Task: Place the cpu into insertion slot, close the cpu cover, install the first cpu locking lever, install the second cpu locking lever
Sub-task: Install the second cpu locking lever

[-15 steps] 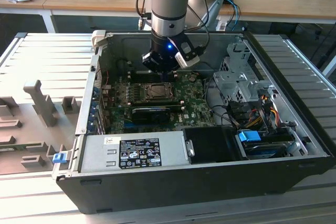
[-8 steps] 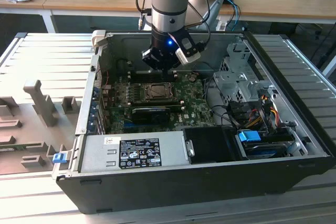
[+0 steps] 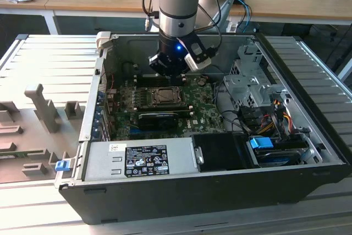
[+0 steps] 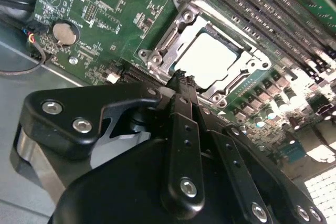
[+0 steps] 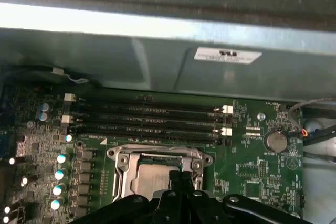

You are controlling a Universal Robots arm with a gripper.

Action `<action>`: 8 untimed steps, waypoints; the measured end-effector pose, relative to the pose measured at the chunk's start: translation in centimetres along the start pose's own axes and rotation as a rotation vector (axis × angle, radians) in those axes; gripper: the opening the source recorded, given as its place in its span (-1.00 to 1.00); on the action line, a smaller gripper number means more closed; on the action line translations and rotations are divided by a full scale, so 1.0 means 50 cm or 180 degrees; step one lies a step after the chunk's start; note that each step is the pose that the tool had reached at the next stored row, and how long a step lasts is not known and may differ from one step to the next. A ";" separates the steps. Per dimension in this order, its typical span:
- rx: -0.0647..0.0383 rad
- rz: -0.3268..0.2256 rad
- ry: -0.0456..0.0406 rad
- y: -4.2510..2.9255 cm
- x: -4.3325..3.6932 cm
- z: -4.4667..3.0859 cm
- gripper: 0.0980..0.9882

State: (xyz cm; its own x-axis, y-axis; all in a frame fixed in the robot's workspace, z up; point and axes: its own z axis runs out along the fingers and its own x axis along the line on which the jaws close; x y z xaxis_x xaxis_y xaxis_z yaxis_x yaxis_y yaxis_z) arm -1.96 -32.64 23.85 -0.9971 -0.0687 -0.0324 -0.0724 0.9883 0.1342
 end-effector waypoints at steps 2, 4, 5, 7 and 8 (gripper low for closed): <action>0.0001 0.0000 0.0000 -0.002 0.000 -0.002 -0.98; 0.0000 0.0001 0.0000 -0.002 0.000 -0.009 -0.98; 0.0000 0.0000 0.0000 -0.002 0.000 -0.012 -0.98; 0.0000 0.0000 0.0000 -0.003 0.000 -0.014 -0.98; 0.0000 0.0000 0.0000 -0.007 0.000 -0.014 -0.98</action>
State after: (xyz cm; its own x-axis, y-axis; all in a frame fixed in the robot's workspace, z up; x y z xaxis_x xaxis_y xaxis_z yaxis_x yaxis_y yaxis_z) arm -1.96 -33.07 24.50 -0.9971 -0.0686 -0.0323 -0.0724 0.9883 0.1343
